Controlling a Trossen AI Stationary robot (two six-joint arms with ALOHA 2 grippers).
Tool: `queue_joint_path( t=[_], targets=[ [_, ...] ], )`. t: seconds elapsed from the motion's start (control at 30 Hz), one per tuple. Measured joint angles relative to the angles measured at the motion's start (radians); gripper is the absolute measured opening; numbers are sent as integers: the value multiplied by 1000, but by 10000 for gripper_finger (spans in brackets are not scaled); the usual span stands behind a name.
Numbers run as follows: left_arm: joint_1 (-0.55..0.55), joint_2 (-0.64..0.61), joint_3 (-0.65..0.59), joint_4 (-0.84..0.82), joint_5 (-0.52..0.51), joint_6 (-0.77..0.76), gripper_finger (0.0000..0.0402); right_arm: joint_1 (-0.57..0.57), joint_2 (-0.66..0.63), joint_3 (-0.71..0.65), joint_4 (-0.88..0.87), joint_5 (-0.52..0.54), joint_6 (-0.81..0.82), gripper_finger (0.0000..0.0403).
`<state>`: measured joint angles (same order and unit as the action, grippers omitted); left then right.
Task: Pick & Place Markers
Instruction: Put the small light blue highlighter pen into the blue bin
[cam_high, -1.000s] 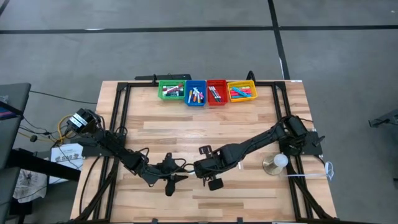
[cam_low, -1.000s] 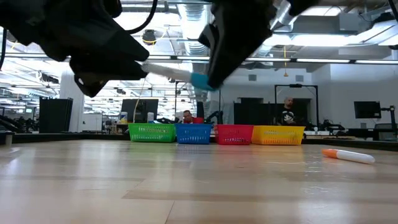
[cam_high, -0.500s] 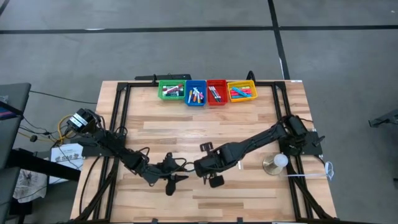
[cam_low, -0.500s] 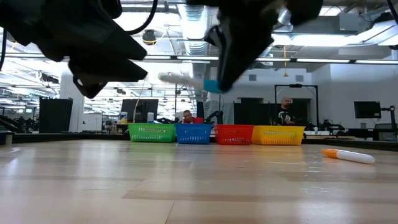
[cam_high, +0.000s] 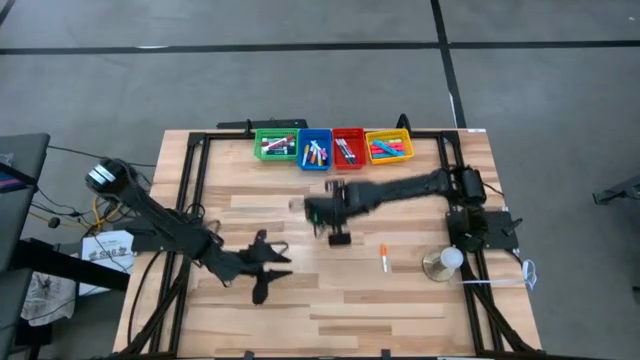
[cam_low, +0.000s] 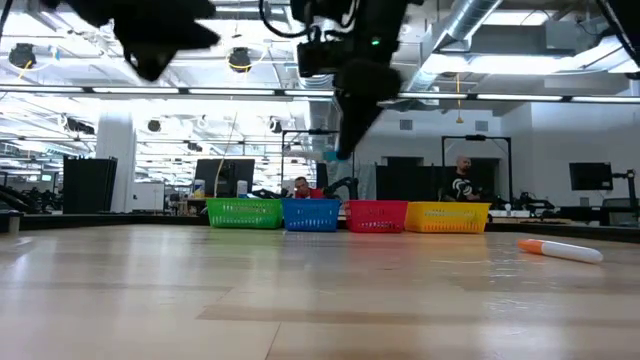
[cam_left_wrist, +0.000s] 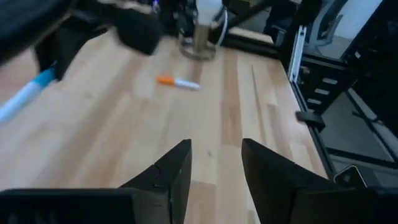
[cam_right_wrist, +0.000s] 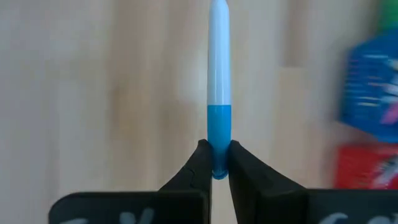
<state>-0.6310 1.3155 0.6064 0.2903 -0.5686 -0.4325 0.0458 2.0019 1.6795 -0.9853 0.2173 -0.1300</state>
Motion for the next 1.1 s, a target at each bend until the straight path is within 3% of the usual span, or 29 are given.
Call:
queue_joint_path(
  t=[0.13,0.27,0.37,0.47,0.73,0.93,1.1],
  targets=[
    [49,-187,0,-164,0,67,140,-133,-3,89,6,-12,39,19],
    [140,-327,-2,-297,-1,93,140,-269,-3,171,51,-122,161,19],
    [220,-401,-38,-307,10,122,140,-354,-3,179,112,-209,268,19],
    [321,-448,-98,-307,79,129,140,-410,2,180,141,-227,338,20],
    [561,-448,-270,-55,339,110,140,-477,93,180,207,-231,366,28],
    [638,-430,-320,35,406,79,140,-500,169,178,216,-212,362,39],
    [645,-409,-329,53,414,76,140,-512,177,178,218,-210,358,75]
  ],
)
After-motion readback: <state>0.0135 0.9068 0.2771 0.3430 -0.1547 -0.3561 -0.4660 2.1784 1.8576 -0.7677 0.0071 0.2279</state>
